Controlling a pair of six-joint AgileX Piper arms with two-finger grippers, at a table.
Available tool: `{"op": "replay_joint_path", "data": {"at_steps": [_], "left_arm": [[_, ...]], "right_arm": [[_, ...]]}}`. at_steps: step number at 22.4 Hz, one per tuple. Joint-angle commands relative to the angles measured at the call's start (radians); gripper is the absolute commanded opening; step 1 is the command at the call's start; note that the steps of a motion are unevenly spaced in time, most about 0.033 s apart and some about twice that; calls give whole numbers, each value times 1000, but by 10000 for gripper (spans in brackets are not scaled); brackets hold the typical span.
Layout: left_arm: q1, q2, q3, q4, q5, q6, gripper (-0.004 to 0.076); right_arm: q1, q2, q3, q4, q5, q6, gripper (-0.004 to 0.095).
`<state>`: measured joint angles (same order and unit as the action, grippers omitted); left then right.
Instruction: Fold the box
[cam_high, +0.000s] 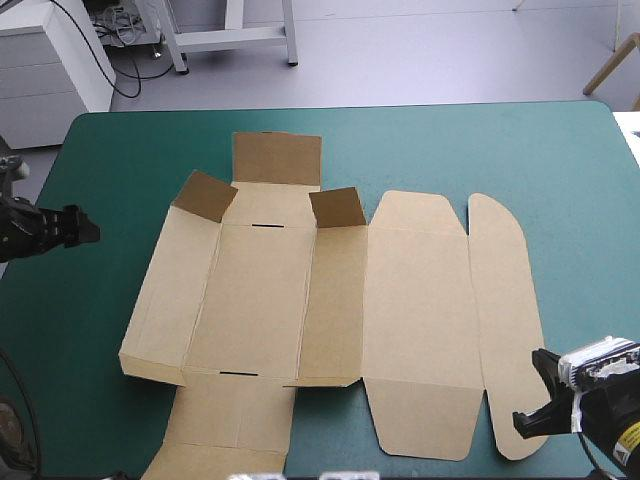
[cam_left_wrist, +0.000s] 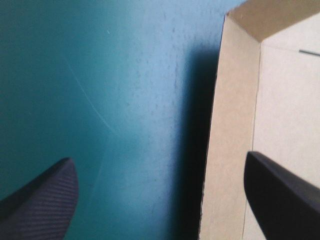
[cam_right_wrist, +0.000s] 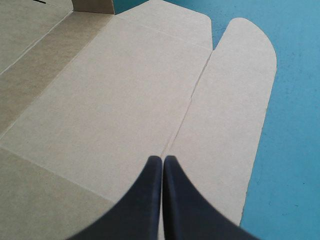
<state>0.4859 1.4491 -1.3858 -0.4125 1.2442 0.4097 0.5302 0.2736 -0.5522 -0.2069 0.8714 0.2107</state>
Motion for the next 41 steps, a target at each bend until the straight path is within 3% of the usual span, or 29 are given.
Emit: {"op": "replay_joint_path", "data": {"at_steps": [1, 9, 16, 24, 38, 40, 41], "left_arm": [[4, 23, 80, -82, 53, 42, 640], [-14, 96, 204, -175, 57, 106, 640], [-223, 147, 208, -75, 57, 90, 640], [-358, 165, 215, -106, 57, 25, 640], [-368, 165, 306, -181, 57, 14, 640], [-368, 165, 306, -179, 57, 14, 623], [-368, 165, 306, -178, 57, 14, 573]], "right_arm": [[-2, 9, -25, -19, -61, -10, -14], [-2, 9, -25, -19, -63, -10, -14], [-2, 9, -25, -19, -63, -18, -14], [-2, 9, -25, -19, -63, -18, -14], [-2, 9, -25, -19, -63, -18, -14], [-2, 9, -25, -17, -63, -18, -14], [-2, 9, -25, -16, -63, -18, -14]]}}
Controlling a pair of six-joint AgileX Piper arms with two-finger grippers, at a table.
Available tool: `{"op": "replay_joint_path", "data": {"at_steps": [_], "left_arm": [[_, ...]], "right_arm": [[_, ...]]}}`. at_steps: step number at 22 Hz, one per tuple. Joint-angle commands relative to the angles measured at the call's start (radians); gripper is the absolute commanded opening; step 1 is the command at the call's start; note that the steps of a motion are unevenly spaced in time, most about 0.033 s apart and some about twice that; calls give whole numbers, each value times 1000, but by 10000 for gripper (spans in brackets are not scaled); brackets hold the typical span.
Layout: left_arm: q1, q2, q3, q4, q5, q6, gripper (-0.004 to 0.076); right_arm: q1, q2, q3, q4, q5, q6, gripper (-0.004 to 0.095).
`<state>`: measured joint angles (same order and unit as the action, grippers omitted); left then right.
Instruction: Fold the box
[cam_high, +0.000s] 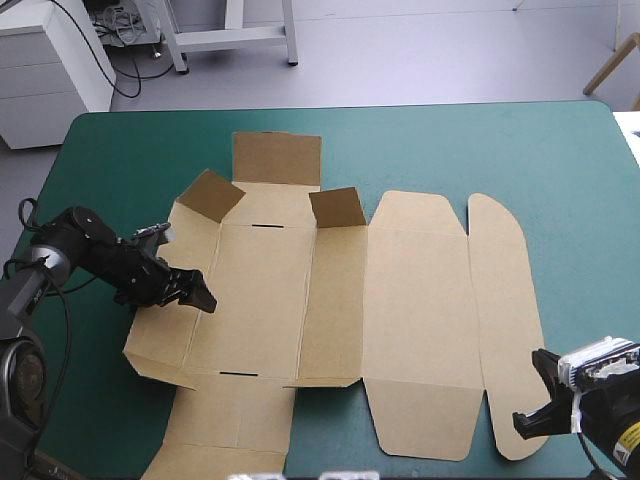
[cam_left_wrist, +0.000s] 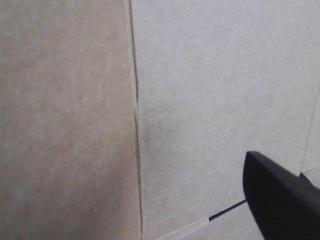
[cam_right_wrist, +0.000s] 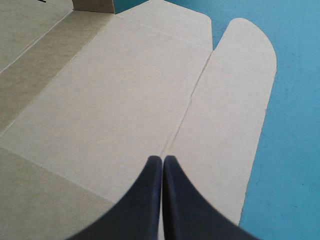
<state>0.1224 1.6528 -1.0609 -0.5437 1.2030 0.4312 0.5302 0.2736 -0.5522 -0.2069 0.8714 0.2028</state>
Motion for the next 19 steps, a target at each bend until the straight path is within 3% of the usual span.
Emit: {"op": "replay_joint_path", "data": {"at_steps": [1, 3, 4, 7, 12, 19], "left_arm": [[-5, -38, -19, -44, 96, -8, 533], [-5, -40, -19, -42, 71, -8, 279], [-5, -46, -19, -42, 45, -8, 25], [-5, -52, -19, -42, 11, -16, -10], [-5, -52, -24, -38, 48, -12, -10], [-170, -52, -185, 309, 79, -22, -10]], "right_arm": [[-2, 9, -25, -16, -63, -10, -14], [-2, 9, -25, -16, -63, -10, -14], [-2, 9, -25, -15, -63, -10, -14], [-2, 9, -25, -13, -63, -10, -14], [-2, 9, -25, -13, -63, -10, -14], [-2, 9, -25, -13, -63, -13, -14]]}}
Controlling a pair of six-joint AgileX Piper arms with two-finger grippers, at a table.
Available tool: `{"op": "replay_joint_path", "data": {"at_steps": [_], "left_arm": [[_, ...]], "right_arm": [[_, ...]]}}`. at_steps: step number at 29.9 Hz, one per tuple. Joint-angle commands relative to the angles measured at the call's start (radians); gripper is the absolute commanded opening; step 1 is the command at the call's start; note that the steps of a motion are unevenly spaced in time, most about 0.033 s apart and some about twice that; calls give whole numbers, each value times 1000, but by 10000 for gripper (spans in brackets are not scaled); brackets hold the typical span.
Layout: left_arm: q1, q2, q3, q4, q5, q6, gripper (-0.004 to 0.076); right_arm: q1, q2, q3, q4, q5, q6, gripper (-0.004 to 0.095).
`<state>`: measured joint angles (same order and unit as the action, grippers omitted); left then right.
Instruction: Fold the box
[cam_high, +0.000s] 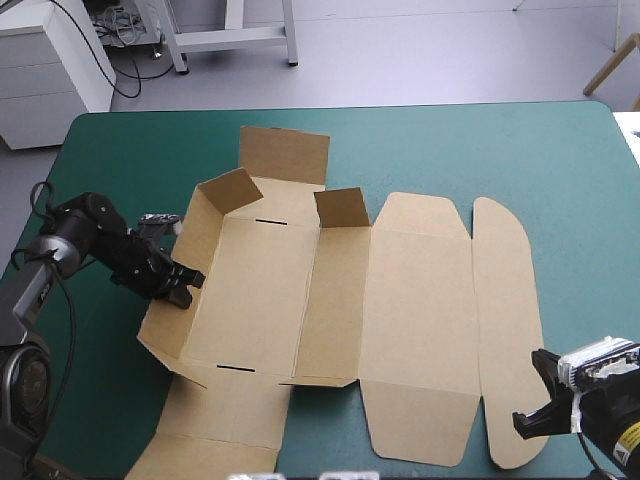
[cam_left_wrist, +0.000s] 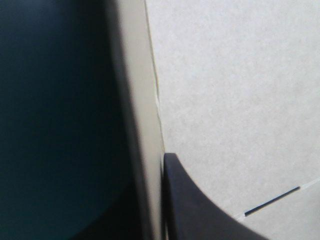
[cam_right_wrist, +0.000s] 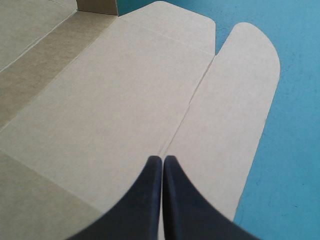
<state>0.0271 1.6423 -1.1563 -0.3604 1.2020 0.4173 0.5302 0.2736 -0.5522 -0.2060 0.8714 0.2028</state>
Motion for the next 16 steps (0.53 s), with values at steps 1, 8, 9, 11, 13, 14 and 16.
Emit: {"op": "replay_joint_path", "data": {"at_steps": [1, 8, 9, 11, 13, 14, 16], "left_arm": [[-110, -41, -121, 181, 80, -22, -10], [-341, -39, -329, 443, 70, -36, -10], [-373, -39, -355, 489, 66, -34, -10], [-433, -39, -391, 585, 54, -18, -10], [-486, -39, -418, 685, 37, 9, -10], [-505, -39, -424, 726, 26, 9, -10], [-543, -39, -429, 816, -4, 9, -10]], "right_arm": [[-2, 9, -25, -14, -63, -13, -14], [-2, 9, -25, -12, -63, -14, -14], [-2, 9, -25, -12, -63, -14, -14], [-2, 9, -25, -12, -63, -14, -14], [-2, 9, -25, -9, -63, -14, -14], [-2, 9, -25, -9, -63, -14, -14], [-2, 9, -25, -7, -63, -14, -14]]}}
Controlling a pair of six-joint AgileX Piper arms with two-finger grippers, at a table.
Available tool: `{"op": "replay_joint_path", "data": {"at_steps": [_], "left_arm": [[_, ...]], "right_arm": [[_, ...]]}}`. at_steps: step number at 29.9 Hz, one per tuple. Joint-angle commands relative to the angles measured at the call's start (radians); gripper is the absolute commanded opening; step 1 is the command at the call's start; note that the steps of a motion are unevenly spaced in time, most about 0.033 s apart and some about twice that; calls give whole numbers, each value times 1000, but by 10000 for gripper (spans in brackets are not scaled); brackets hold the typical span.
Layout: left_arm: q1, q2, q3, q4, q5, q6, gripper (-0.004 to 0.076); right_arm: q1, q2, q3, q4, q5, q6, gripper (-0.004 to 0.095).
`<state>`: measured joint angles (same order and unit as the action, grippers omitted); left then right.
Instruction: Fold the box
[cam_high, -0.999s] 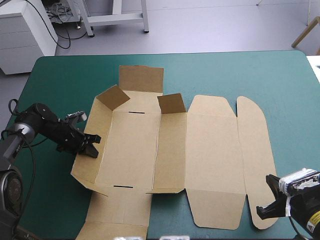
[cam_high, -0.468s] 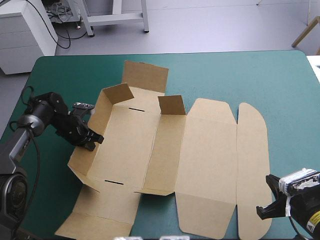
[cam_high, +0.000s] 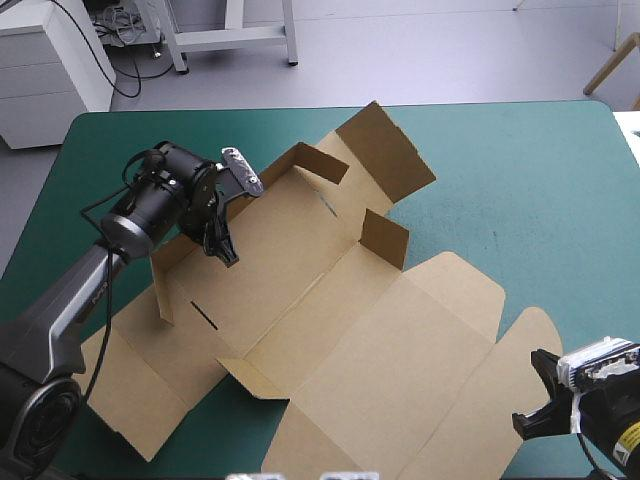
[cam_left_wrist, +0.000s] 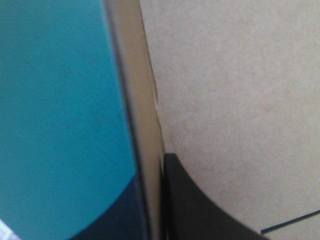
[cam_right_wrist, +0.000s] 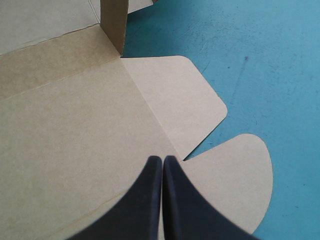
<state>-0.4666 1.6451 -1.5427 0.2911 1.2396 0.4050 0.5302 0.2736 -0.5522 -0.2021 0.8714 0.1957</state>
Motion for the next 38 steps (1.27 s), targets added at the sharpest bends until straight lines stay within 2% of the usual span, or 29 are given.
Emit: {"op": "replay_joint_path", "data": {"at_steps": [1, 6, 14, 17, 20, 30, 38], "left_arm": [[-63, -42, -43, 193, -55, 21, -10], [-115, -42, -43, 241, -139, 78, -10], [-190, -25, -40, 228, -246, 66, -10], [-237, -25, -8, 219, -319, 66, -10], [-291, -25, 28, 265, -343, 44, -10], [-468, -86, 224, 747, -490, -261, -10], [-564, -126, 352, 1065, -500, -509, -10]], "right_arm": [[-2, 9, -25, -10, -63, -6, -14], [-2, 9, -25, -4, -63, -6, -14], [-2, 9, -25, -1, -65, -11, -14], [-2, 9, -25, -1, -65, -11, -14], [-2, 9, -25, -1, -65, -11, -14], [-2, 9, -25, 2, -65, -11, -14], [-2, 9, -25, 2, -65, -11, -14]]}}
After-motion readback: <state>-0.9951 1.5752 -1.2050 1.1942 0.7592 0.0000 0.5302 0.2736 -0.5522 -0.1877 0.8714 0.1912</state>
